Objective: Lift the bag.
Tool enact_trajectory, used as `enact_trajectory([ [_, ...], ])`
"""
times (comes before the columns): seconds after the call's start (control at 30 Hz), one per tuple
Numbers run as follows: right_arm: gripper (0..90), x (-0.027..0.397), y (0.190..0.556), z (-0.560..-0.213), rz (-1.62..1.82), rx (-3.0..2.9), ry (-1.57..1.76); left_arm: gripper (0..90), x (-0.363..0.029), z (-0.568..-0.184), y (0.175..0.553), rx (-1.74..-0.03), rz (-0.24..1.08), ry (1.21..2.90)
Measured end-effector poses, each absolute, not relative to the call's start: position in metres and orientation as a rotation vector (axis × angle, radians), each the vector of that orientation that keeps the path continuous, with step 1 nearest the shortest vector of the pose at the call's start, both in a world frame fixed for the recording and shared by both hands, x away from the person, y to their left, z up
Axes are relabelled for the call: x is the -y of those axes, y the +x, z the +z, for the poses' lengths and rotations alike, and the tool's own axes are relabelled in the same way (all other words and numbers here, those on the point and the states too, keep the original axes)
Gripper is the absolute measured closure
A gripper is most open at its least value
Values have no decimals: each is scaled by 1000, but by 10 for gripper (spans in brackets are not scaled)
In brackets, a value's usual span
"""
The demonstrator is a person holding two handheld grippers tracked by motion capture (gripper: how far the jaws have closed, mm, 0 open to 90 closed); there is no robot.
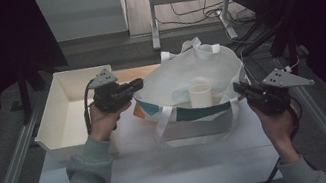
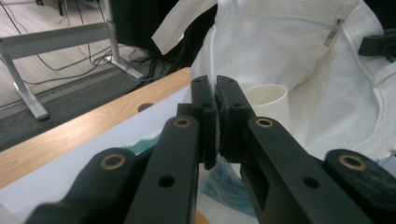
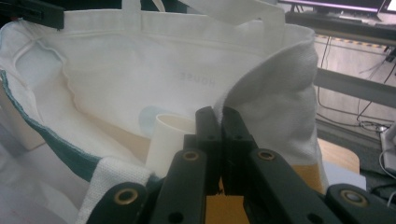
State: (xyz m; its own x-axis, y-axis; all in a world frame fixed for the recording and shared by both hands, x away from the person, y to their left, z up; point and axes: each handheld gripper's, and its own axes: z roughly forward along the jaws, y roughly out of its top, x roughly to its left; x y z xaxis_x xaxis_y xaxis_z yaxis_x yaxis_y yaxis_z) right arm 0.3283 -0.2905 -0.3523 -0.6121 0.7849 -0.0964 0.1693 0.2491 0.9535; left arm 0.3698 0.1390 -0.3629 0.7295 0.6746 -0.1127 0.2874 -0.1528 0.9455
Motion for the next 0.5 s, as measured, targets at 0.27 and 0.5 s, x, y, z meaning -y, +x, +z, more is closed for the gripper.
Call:
enact_trajectory([
  [0.27, 877, 284, 336, -355, 1380, -1972, 870, 864, -137, -368, 375, -775, 385, 1760],
  [0.5, 877, 284, 337, -357, 1378, -1977, 875, 864, -137, -369, 376, -777, 382, 1769],
])
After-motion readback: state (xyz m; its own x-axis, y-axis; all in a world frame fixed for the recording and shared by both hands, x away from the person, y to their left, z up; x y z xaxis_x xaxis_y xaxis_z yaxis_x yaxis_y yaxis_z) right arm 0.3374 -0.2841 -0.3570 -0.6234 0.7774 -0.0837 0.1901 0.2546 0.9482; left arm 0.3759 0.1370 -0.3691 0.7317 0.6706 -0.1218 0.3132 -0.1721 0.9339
